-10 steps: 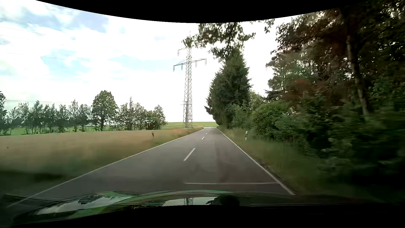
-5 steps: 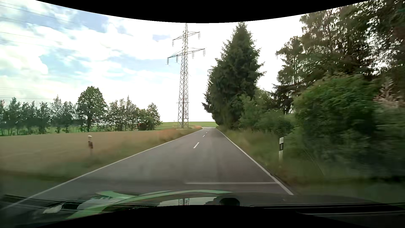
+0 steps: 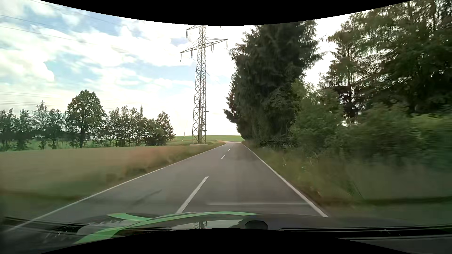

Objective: Follow the waypoints while adhering to traffic rules and regulations

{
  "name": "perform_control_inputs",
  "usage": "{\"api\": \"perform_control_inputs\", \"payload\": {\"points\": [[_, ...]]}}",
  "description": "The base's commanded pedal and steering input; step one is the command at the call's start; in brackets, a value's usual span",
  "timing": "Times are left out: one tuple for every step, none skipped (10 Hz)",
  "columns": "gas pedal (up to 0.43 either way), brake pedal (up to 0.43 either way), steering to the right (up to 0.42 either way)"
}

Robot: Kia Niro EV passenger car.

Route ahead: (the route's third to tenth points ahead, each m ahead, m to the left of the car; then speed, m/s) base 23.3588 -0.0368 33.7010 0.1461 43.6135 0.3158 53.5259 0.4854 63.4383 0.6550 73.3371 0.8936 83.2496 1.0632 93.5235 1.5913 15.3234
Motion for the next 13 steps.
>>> {"api": "perform_control_inputs", "payload": {"points": [[0.189, 0.000, -0.003], [0.189, 0.000, -0.003], [0.189, 0.000, -0.003], [0.189, 0.000, -0.003], [0.189, 0.000, -0.001], [0.189, 0.000, -0.001], [0.189, 0.000, -0.001], [0.189, 0.000, -0.001], [0.189, 0.000, -0.001], [0.189, 0.000, -0.001], [0.189, 0.000, -0.001], [0.189, 0.000, -0.001], [0.189, 0.000, 0.000]]}}
